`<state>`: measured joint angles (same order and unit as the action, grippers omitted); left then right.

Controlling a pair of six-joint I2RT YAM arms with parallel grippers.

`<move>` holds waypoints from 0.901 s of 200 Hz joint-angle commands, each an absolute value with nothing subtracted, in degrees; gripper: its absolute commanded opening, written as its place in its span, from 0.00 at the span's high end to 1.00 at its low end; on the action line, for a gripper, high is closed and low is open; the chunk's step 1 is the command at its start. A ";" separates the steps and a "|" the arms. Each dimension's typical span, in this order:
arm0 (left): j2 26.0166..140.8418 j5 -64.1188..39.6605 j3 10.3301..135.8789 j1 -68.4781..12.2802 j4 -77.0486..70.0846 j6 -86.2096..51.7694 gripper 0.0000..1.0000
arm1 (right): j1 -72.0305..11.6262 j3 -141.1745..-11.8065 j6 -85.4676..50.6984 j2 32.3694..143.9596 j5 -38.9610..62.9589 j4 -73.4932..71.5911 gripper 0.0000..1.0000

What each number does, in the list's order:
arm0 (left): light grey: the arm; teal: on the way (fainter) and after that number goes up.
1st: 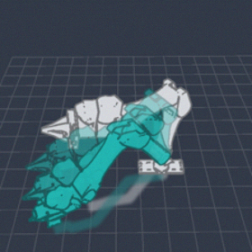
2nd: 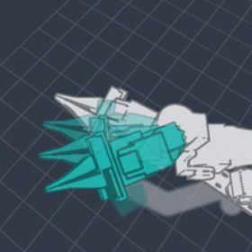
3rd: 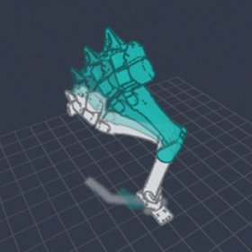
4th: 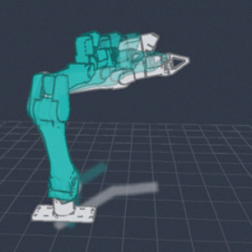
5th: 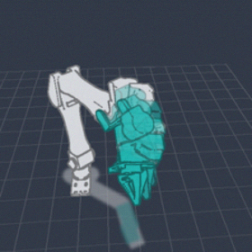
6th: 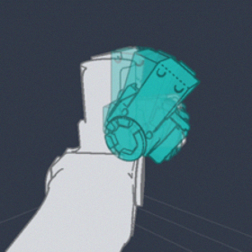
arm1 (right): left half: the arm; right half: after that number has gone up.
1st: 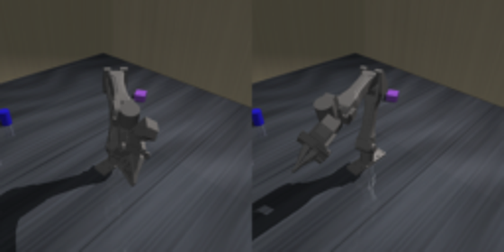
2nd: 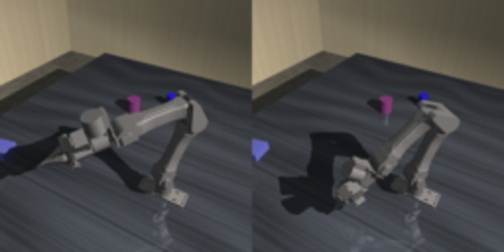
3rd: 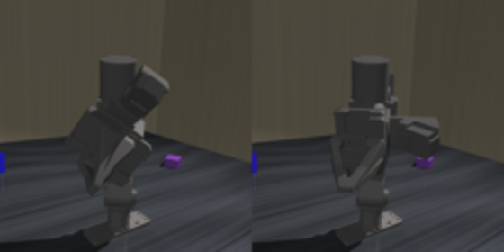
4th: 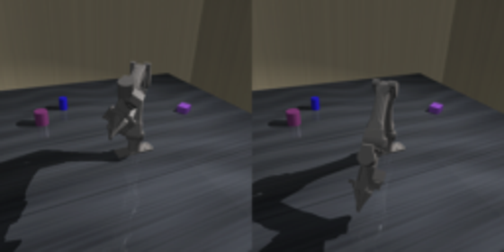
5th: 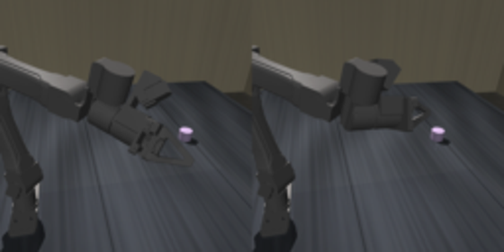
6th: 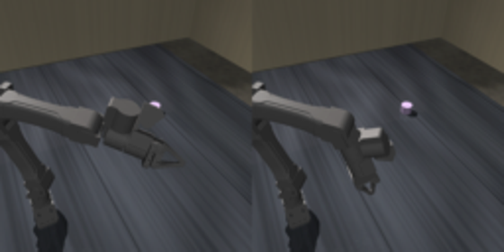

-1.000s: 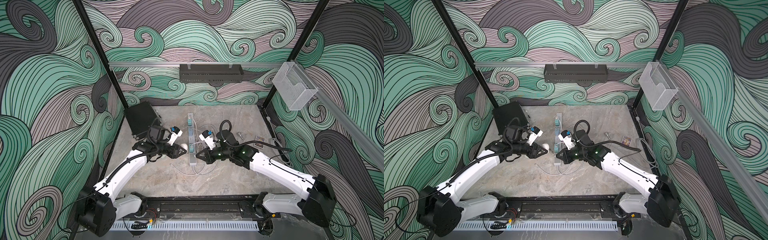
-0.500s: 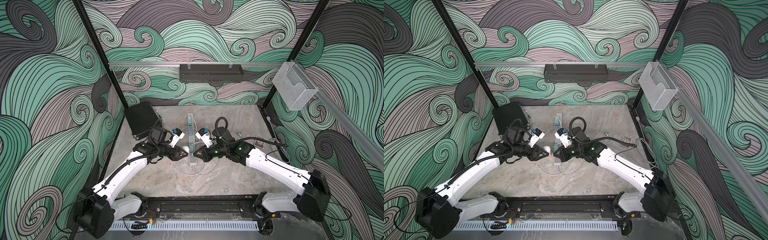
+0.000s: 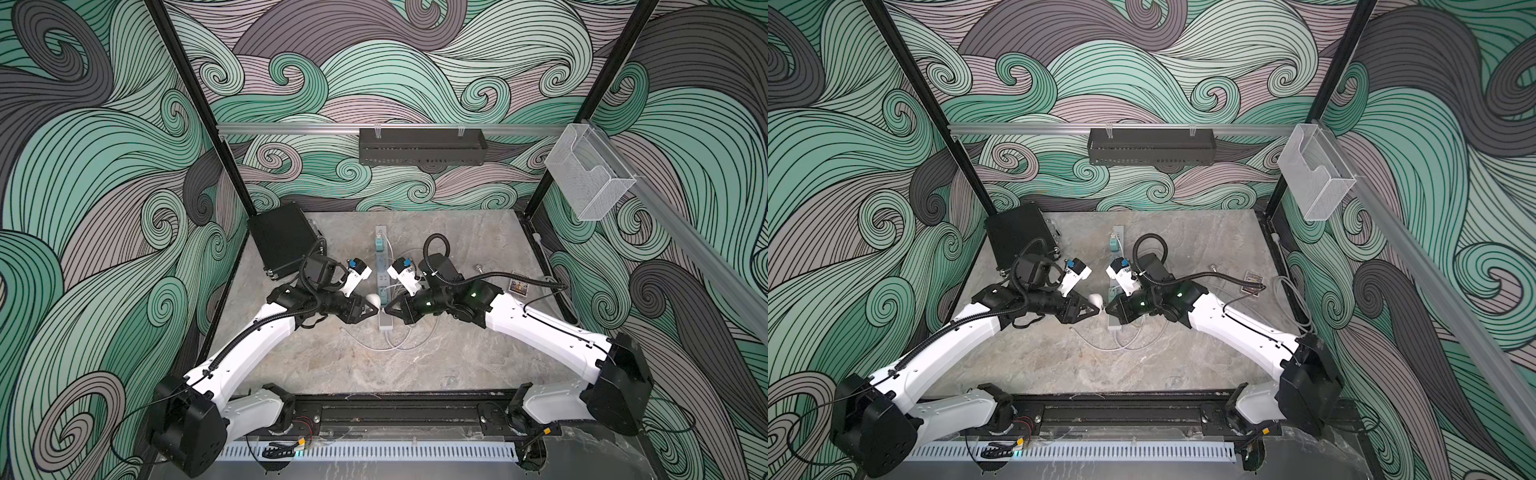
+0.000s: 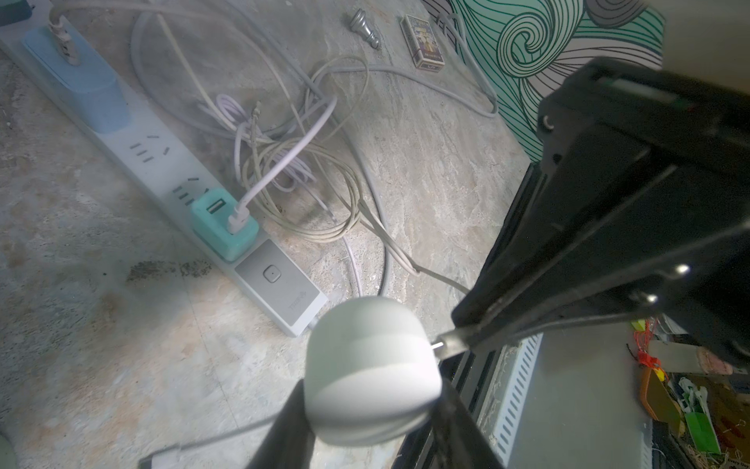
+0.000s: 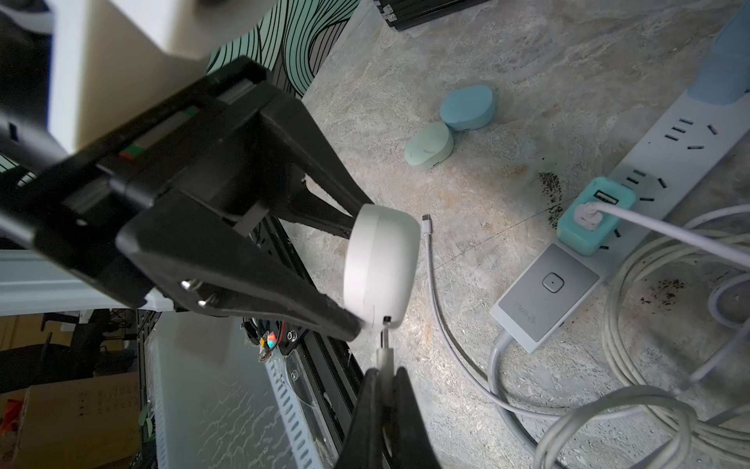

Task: Charge the bluetooth headset
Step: Insert the charging cable into the bluetooth headset.

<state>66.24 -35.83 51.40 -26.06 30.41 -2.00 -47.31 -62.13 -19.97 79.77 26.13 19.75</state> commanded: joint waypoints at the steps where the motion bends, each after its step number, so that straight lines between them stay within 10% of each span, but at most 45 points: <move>1: 65.03 -36.94 51.64 -26.80 31.60 -1.15 0.82 | -47.63 -63.59 -19.17 79.83 25.98 19.20 1.00; 180: 65.10 -38.08 52.16 -28.91 32.35 0.53 0.84 | -48.77 -64.60 -13.26 80.07 22.07 20.30 1.00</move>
<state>66.11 -35.03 51.40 -27.68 31.90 -0.58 -48.38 -62.59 -14.09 79.77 23.86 21.45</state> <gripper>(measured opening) 0.409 0.061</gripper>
